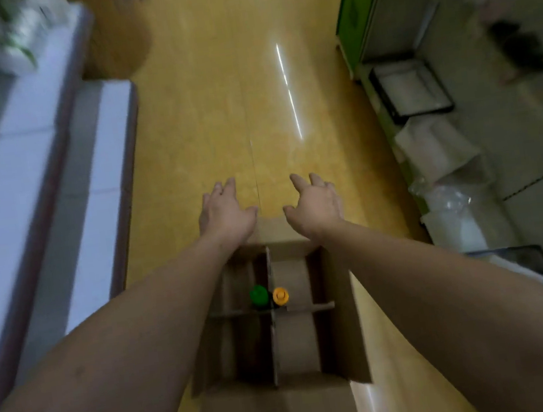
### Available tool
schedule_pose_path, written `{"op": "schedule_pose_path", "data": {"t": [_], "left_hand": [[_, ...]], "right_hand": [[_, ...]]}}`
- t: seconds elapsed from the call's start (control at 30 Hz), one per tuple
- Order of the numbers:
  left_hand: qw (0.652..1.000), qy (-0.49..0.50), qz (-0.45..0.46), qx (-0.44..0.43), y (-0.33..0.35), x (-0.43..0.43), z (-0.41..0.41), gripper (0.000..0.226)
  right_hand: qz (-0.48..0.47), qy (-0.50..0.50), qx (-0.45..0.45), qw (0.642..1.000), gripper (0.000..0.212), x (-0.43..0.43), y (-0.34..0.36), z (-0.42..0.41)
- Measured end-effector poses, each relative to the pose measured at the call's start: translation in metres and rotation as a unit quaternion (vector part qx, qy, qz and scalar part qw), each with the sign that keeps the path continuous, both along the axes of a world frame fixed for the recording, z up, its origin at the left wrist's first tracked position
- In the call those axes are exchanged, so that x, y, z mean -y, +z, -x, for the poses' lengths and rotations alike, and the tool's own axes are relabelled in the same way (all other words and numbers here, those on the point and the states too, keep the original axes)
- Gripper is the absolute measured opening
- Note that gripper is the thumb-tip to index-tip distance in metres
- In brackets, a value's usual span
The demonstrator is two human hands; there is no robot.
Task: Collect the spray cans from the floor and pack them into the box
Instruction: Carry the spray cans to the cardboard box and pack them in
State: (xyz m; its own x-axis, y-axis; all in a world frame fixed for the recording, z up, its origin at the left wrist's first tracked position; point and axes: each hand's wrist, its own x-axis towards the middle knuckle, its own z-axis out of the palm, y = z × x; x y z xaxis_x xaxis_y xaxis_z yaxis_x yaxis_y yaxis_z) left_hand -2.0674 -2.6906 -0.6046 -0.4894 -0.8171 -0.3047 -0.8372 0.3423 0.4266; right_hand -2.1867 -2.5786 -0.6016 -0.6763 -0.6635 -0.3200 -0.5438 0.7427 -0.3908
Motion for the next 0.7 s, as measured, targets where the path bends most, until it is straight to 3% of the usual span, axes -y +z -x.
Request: {"op": "schedule_pose_path", "data": {"t": [0.4, 0.7], "left_hand": [[0.969, -0.052, 0.203, -0.131, 0.398, 0.012, 0.015, 0.074], [0.937, -0.023, 0.324, -0.130, 0.536, -0.011, -0.021, 0.070]], "right_hand": [[0.155, 0.020, -0.169, 0.973, 0.070, 0.006, 0.370, 0.021], [0.203, 0.069, -0.262, 0.941, 0.075, -0.015, 0.515, -0.003]]}}
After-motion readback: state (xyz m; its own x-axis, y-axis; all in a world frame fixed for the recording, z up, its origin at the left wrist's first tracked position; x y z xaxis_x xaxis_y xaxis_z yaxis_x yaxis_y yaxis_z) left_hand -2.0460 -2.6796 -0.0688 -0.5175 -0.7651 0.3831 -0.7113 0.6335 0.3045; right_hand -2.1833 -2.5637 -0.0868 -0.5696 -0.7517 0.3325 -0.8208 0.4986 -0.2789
